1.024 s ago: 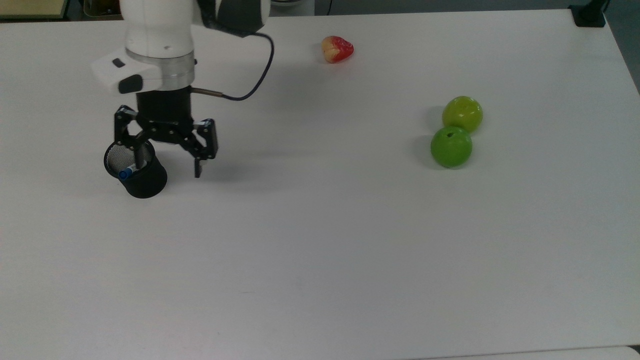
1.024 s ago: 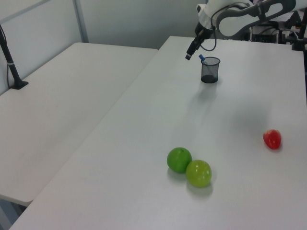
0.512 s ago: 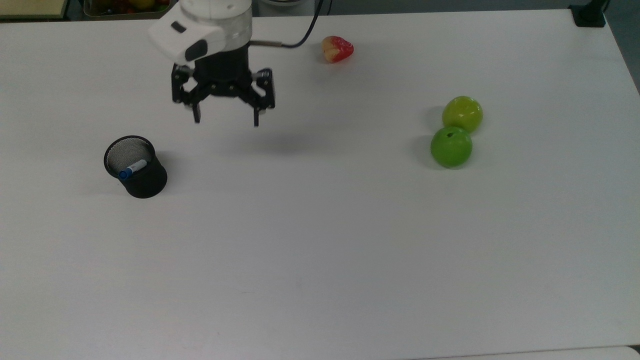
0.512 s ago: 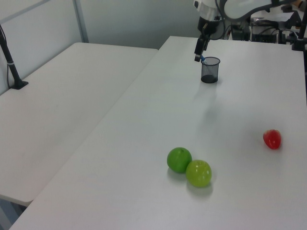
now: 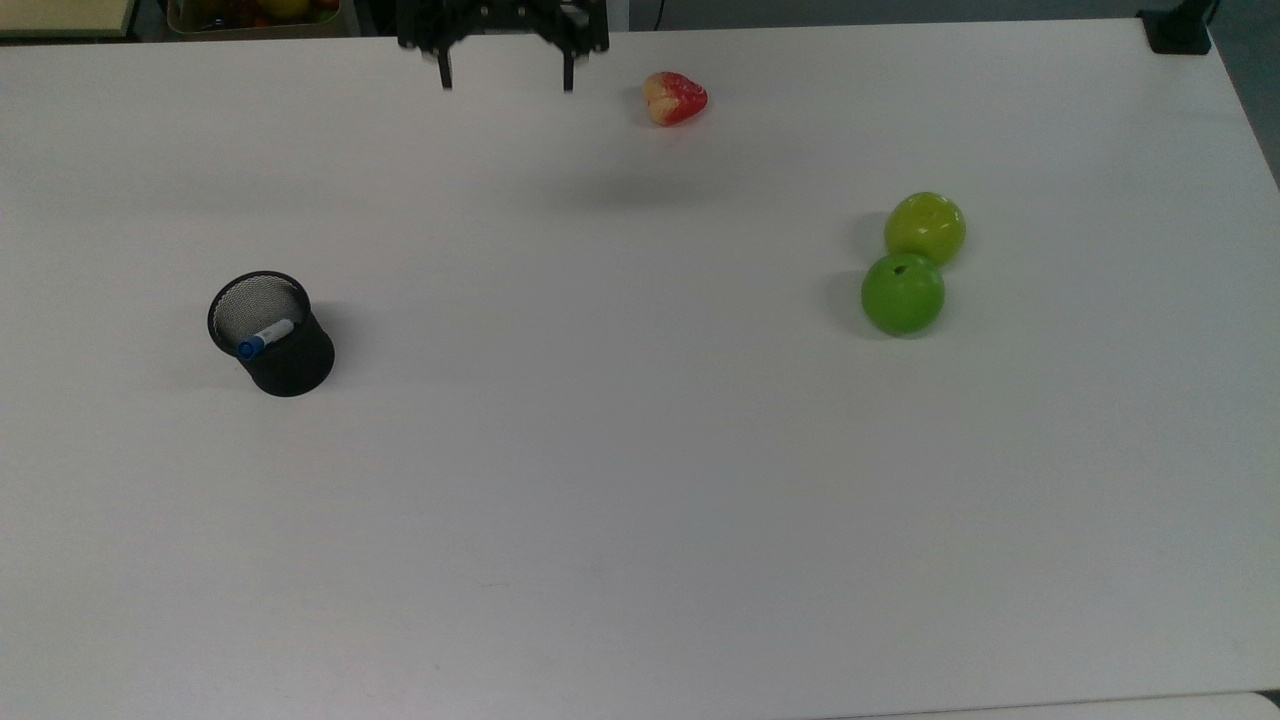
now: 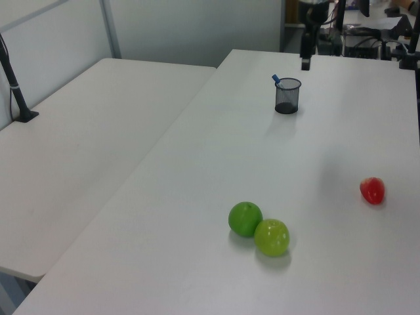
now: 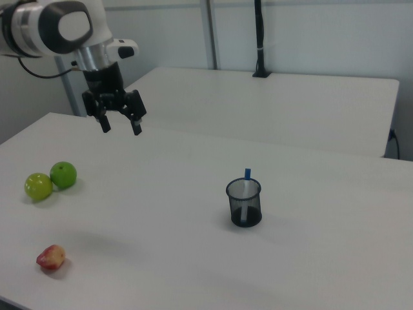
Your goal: Place marker
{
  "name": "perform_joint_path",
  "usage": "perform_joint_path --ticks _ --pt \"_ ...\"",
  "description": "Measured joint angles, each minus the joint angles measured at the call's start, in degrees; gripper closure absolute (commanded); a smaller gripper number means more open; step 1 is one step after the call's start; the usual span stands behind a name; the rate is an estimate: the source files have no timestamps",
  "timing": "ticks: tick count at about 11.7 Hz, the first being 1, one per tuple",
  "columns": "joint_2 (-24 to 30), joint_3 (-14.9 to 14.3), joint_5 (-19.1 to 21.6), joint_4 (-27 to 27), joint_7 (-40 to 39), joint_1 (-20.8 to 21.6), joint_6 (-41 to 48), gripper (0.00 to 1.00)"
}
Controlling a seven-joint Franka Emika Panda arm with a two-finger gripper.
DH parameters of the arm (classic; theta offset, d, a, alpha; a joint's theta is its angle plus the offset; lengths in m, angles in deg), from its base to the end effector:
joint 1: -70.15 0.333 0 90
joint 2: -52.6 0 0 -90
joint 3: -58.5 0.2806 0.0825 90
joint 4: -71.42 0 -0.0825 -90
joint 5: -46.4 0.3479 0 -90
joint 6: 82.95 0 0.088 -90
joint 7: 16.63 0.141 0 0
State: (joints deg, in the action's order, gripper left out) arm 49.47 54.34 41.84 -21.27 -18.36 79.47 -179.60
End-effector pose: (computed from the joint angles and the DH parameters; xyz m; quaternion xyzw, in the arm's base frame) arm 0.5409 0.0393 0.5163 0.9970 0.0644 0.0085 0.0413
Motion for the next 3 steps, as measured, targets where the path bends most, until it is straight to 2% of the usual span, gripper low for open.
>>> perform_joint_path --ticks 3 --pt "3.0 -0.5 0.0 -0.4 0.0 -0.1 4.9 0.0"
